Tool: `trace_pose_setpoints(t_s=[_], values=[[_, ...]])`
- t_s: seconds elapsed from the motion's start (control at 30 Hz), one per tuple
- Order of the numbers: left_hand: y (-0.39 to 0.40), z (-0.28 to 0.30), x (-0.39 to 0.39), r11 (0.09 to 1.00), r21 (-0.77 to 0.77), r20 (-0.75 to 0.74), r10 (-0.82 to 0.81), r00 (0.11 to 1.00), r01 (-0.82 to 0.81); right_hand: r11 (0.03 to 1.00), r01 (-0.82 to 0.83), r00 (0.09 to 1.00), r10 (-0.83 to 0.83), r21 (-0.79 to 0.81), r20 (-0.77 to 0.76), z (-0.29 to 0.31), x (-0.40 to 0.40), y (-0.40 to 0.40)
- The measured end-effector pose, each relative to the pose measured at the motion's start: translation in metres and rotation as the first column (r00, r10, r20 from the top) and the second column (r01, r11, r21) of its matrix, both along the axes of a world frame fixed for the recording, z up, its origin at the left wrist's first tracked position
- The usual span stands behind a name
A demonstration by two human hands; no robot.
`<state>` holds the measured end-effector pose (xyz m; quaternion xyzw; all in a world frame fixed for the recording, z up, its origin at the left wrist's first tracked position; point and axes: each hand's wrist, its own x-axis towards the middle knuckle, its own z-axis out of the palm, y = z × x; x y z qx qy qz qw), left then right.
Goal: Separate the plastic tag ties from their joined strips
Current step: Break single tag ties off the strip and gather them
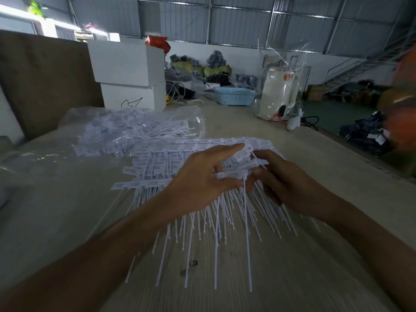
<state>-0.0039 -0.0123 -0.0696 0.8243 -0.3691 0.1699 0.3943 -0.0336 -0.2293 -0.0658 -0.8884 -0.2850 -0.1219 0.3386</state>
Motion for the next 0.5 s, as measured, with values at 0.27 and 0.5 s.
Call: trace_pose_setpoints(t_s=[0.27, 0.5], values=[[0.0002, -0.0003, -0.0020, 1.000, 0.005, 0.006, -0.012, 1.000, 0.012, 0.970, 0.242, 0.970, -0.242, 0.019, -0.003, 0.0033, 0.0051, -0.0016], [0.0011, 0.0020, -0.0027, 0.999, -0.028, 0.001, 0.015, 1.000, -0.015, 0.979, 0.183, 0.983, -0.183, -0.088, 0.014, -0.0003, 0.0056, -0.0075]])
